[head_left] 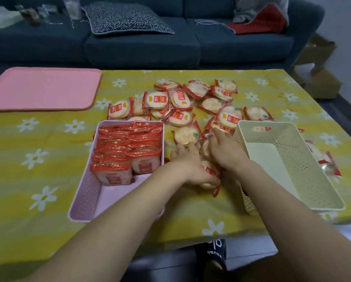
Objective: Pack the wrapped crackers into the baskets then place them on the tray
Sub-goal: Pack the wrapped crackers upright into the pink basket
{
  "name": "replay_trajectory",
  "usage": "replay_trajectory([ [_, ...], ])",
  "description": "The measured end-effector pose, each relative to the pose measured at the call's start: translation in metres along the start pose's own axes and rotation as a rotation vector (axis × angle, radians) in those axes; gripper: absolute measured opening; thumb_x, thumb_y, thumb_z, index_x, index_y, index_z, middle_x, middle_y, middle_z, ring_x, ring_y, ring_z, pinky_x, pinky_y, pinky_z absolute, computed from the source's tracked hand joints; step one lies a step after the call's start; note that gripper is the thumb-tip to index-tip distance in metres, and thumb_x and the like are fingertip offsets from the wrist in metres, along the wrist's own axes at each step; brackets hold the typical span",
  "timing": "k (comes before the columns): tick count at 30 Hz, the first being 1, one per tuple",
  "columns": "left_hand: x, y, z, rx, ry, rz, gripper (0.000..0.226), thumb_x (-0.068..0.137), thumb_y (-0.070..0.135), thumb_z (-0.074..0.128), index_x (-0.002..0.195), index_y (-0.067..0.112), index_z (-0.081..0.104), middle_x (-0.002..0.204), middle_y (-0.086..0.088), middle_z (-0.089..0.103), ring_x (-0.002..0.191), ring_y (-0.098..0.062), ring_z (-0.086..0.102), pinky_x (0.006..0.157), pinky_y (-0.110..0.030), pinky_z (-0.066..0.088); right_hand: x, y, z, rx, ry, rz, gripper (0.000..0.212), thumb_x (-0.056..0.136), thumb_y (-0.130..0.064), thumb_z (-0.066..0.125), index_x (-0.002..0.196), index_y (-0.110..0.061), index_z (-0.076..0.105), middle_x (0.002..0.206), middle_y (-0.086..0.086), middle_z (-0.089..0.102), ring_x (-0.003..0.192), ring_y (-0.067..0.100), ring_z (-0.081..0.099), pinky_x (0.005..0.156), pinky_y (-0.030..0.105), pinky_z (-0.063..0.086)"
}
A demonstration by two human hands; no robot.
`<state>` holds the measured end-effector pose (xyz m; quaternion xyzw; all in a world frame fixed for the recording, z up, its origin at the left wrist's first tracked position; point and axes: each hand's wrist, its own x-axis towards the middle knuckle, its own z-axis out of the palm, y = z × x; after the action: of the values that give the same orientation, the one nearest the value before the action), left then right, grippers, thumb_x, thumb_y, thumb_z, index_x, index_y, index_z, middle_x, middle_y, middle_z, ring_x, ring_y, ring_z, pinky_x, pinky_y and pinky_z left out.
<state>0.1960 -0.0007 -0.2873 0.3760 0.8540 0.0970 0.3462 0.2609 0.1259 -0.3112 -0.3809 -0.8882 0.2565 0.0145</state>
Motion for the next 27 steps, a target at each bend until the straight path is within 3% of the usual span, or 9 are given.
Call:
replay_trajectory([
  [3,0.003,0.0,0.006,0.083,-0.04,-0.092,0.142,0.069,0.067,0.08,0.158,0.013,-0.017,0.165,-0.025,-0.005,0.154,-0.041,-0.001,0.123,-0.048,0.023,0.006,0.006,-0.005,0.081,-0.059,0.074,0.048,0.103,-0.038,0.034,0.147,-0.022,0.045,0.15,0.02,0.043,0.14,0.034,0.038,0.115,0.038,0.028],
  [5,0.005,0.001,0.007,0.097,-0.014,-0.123,0.136,0.072,0.063,0.08,0.159,0.014,-0.013,0.165,-0.023,-0.002,0.153,-0.041,-0.002,0.121,-0.05,0.025,0.009,0.009,-0.009,0.132,-0.082,0.088,0.04,0.1,-0.043,0.033,0.123,-0.026,0.061,0.138,0.02,0.055,0.129,0.034,0.048,0.108,0.039,0.036],
  [7,0.009,0.001,0.008,0.108,0.013,-0.13,0.123,0.075,0.057,0.08,0.157,0.015,-0.001,0.163,-0.021,0.01,0.151,-0.041,0.01,0.116,-0.05,0.031,0.009,0.01,-0.012,0.164,-0.104,0.087,0.035,0.1,-0.041,0.032,0.107,-0.026,0.063,0.132,0.017,0.06,0.122,0.033,0.052,0.1,0.038,0.039],
  [9,0.012,0.0,0.009,0.12,0.013,-0.127,0.118,0.075,0.054,0.081,0.155,0.014,0.005,0.159,-0.02,0.019,0.149,-0.04,0.016,0.114,-0.05,0.034,0.008,0.011,-0.013,0.187,-0.083,0.086,0.038,0.101,-0.037,0.033,0.118,-0.022,0.064,0.136,0.015,0.058,0.125,0.032,0.05,0.096,0.035,0.037],
  [12,0.014,-0.002,0.008,0.155,0.028,-0.126,0.122,0.073,0.058,0.082,0.155,0.012,0.005,0.157,-0.021,0.024,0.147,-0.039,0.016,0.114,-0.046,0.032,0.008,0.014,-0.01,0.248,-0.064,0.097,0.047,0.099,-0.037,0.042,0.146,-0.027,0.046,0.153,0.014,0.041,0.141,0.031,0.038,0.115,0.038,0.03],
  [14,0.016,-0.002,0.007,0.181,0.041,-0.131,0.125,0.071,0.062,0.081,0.155,0.01,0.006,0.155,-0.021,0.027,0.147,-0.039,0.017,0.114,-0.043,0.032,0.006,0.016,-0.009,0.248,-0.129,0.117,0.057,0.097,-0.04,0.048,0.152,-0.032,0.036,0.159,0.009,0.032,0.145,0.029,0.033,0.12,0.039,0.026],
  [18,0.023,-0.002,0.003,0.132,0.077,-0.118,0.11,0.07,0.062,0.082,0.147,0.006,0.026,0.145,-0.015,0.046,0.139,-0.037,0.031,0.104,-0.04,0.038,0.005,0.022,-0.012,0.479,-0.15,0.207,0.063,0.084,-0.031,0.07,0.142,-0.025,0.048,0.131,0.003,0.058,0.12,0.021,0.057,0.103,0.034,0.046],
  [23,0.02,0.0,-0.008,0.072,0.087,-0.041,0.062,0.077,0.053,0.078,0.12,0.015,0.055,0.123,-0.01,0.062,0.118,-0.032,0.054,0.082,-0.029,0.039,0.02,0.034,-0.007,0.73,-0.243,0.309,0.1,0.035,-0.045,0.093,0.125,-0.018,0.059,0.112,0.005,0.073,0.097,0.023,0.073,0.09,0.045,0.059],
  [27,0.02,-0.001,-0.016,-0.076,0.081,-0.026,0.042,0.074,0.051,0.081,0.089,0.023,0.053,0.096,0.0,0.063,0.09,-0.022,0.059,0.072,-0.029,0.046,0.012,0.021,-0.021,0.861,-0.14,0.282,0.077,0.059,-0.029,0.087,0.126,-0.015,0.052,0.113,0.008,0.069,0.099,0.023,0.071,0.091,0.044,0.058],
])
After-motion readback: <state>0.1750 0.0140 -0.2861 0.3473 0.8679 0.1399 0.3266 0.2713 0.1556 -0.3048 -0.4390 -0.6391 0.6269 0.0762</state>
